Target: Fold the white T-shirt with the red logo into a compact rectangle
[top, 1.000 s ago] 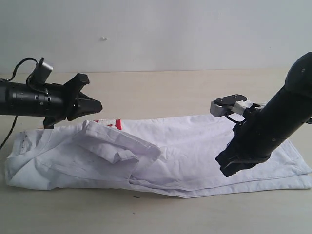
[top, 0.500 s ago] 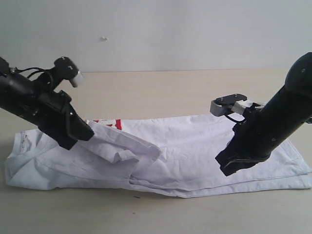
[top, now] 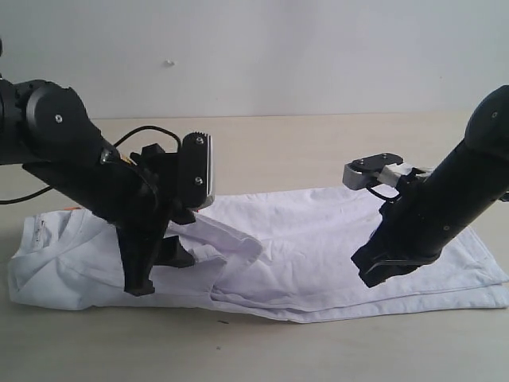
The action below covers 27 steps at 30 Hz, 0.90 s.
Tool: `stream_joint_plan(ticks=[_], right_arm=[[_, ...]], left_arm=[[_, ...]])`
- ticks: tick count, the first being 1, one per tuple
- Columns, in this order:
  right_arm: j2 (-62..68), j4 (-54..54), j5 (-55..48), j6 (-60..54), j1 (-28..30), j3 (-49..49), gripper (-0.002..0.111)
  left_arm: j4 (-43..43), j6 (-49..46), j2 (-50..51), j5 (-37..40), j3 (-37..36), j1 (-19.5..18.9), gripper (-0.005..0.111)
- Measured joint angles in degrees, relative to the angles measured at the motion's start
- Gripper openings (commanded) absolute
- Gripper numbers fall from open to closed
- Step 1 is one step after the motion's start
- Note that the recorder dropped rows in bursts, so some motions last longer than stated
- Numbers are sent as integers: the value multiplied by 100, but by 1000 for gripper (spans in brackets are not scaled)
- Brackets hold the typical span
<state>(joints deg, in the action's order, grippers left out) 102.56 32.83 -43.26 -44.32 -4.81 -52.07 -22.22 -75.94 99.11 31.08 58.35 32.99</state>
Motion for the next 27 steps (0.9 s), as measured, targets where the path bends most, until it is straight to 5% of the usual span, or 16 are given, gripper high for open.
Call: stream_joint_plan(ticks=[5, 10, 17, 19, 21, 27], right_arm=[[0, 0, 0, 11, 0, 0, 0], [0, 0, 0, 11, 0, 0, 0], [0, 20, -10, 11, 0, 0, 0], [0, 34, -10, 11, 0, 0, 0], [0, 34, -10, 11, 0, 0, 0], [0, 46, -10, 11, 0, 0, 0]], left_arm=[[118, -4, 0, -239, 0, 120, 62], [284, -4, 172, -31, 3, 130, 35], [312, -4, 493, -33, 3, 156, 43], [312, -13, 560, -171, 3, 156, 32], [312, 28, 596, -412, 3, 156, 0], [312, 96, 596, -1487, 3, 156, 0]])
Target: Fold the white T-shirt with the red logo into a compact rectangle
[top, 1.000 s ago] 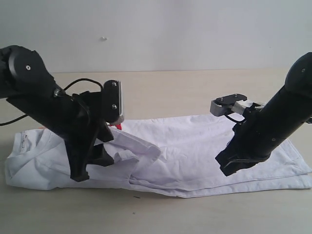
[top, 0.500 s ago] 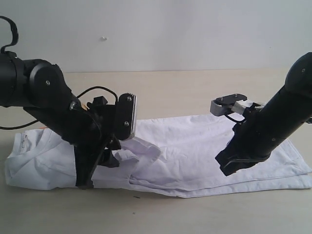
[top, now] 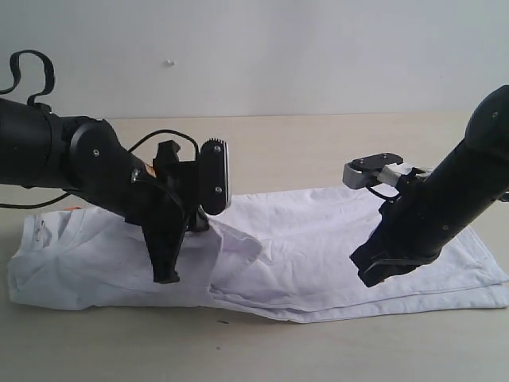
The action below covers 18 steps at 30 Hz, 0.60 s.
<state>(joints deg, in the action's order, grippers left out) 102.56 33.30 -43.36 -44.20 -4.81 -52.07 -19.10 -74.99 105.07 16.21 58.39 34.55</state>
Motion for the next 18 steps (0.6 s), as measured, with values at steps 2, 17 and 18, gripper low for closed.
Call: stream_joint_plan(ticks=[2, 17, 18], right_arm=[[0, 36, 0, 0, 0, 0, 0], [0, 36, 0, 67, 0, 0, 0], [0, 36, 0, 67, 0, 0, 0]], left_arm=[[11, 0, 0, -564, 0, 0, 0], [-453, -139, 34, -2444, 0, 161, 59], [-453, -240, -17, -2222, 0, 147, 59]])
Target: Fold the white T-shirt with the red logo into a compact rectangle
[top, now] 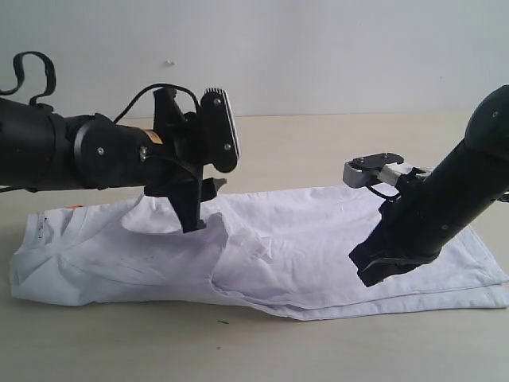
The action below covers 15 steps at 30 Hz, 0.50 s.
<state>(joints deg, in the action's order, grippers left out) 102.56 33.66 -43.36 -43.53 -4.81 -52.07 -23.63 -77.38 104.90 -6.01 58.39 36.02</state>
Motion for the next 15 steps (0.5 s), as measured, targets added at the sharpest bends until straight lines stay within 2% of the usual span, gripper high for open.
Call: stream_joint_plan(ticks=[1, 4, 6, 11, 15], right_arm=[[0, 0, -11, 0, 0, 0, 0], [0, 0, -11, 0, 0, 0, 0], [0, 0, -11, 0, 0, 0, 0], [0, 0, -22, 0, 0, 0, 0], [0, 0, -33, 10, 0, 0, 0]], left_arm=[[0, -240, -80, 601, 0, -77, 59], [101, -444, -142, 1459, 0, -326, 59], [370, -486, -174, 2058, 0, -655, 59], [685, -533, -179, 2521, 0, -1016, 59], [710, -628, -88, 2613, 0, -1029, 53]])
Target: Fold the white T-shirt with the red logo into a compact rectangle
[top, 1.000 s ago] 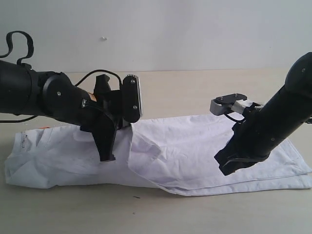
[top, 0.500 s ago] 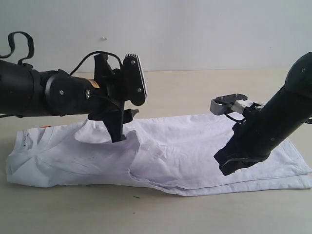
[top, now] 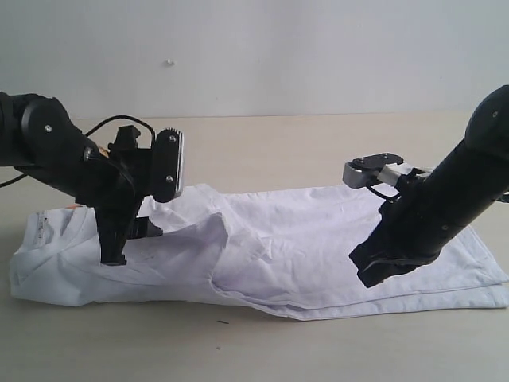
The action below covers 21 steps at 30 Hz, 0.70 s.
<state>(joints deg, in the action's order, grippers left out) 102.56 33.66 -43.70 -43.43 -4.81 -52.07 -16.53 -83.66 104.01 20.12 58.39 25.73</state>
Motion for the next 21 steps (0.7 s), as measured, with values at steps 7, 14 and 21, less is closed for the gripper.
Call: stream_joint_plan(ticks=[7, 14, 21], right_arm=[[0, 0, -22, 0, 0, 0, 0], [0, 0, -22, 11, 0, 0, 0], [0, 0, -22, 11, 0, 0, 0]], left_arm=[[95, -55, 149, 292, 0, 0, 41], [129, -134, 370, 256, 0, 0, 46], [129, -134, 477, -265, 0, 0, 39]])
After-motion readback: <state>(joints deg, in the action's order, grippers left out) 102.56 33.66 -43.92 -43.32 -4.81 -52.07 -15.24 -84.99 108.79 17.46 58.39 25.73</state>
